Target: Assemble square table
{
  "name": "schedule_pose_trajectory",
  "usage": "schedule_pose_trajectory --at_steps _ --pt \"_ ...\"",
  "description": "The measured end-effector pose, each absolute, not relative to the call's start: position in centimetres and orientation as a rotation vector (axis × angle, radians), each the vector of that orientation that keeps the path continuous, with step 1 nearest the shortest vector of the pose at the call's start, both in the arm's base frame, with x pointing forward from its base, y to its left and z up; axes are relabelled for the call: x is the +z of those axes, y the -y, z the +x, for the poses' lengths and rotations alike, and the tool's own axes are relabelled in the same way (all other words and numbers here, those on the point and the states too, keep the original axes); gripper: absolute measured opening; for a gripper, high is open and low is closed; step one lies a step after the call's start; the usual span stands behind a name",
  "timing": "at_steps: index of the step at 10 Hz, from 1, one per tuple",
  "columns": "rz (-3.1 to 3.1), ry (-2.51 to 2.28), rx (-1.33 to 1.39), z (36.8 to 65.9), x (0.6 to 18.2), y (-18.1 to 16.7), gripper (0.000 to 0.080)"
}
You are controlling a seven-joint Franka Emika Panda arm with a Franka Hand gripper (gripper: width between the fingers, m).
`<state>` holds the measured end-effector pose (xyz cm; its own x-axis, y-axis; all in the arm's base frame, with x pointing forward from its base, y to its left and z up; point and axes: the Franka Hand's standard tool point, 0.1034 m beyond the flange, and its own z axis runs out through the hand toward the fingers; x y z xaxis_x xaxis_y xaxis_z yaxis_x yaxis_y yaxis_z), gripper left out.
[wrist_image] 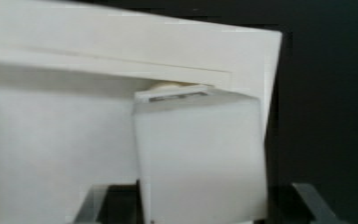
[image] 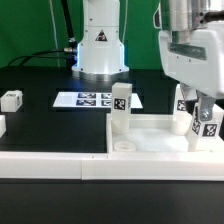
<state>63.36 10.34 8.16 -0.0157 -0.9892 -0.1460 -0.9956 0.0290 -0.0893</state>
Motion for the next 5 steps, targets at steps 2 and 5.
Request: schedule_pose_trajectory --at_steps 2,5 --pt "-2.021 -2.173 0.048 63.01 8.24 -10.26 0.0302" --pt "-2.070 -2.128 0.041 62.97 8.10 -10.23 0.0525"
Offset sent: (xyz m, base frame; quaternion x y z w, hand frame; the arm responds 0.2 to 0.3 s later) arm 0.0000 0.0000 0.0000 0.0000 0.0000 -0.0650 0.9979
